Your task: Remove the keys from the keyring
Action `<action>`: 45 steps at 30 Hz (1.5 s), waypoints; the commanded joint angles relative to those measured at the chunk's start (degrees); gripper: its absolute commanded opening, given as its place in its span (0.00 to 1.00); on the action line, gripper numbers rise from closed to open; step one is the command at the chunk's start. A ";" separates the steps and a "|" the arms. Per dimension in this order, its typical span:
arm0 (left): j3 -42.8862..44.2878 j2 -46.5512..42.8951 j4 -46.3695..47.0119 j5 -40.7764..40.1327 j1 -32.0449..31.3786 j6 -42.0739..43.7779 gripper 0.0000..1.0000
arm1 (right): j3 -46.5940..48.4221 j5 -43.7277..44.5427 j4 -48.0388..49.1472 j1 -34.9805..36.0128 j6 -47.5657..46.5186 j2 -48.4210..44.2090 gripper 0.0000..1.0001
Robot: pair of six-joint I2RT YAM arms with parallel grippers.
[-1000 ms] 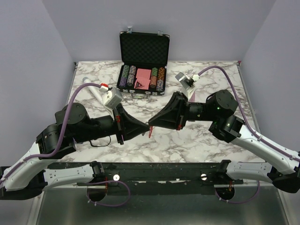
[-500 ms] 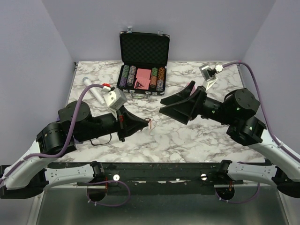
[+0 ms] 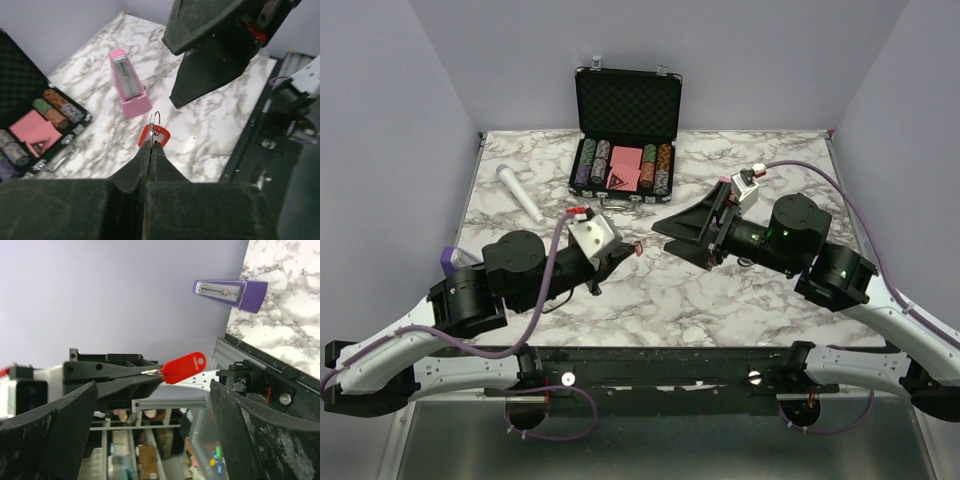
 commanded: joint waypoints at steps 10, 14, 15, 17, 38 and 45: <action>-10.66 0.99 19.31 -23.91 -7.95 32.94 0.00 | -1.41 2.56 -2.49 0.22 12.35 2.00 0.94; -12.33 1.95 21.41 -28.04 -8.65 38.83 0.00 | -2.38 2.56 -3.02 0.22 12.78 2.09 0.89; -12.94 2.13 22.20 -28.84 -8.83 40.24 0.00 | -2.90 2.47 -2.41 0.22 12.87 2.18 0.88; -13.74 2.48 23.26 -30.25 -9.36 42.26 0.00 | -3.43 2.64 -1.79 0.22 13.05 2.35 0.85; -19.27 -9.46 25.90 -12.95 -11.38 37.36 0.00 | 1.13 -1.04 3.21 0.31 10.41 5.52 0.72; -19.10 -11.84 27.48 -8.81 -11.47 26.57 0.00 | 3.95 -5.52 7.86 0.22 1.12 5.70 0.73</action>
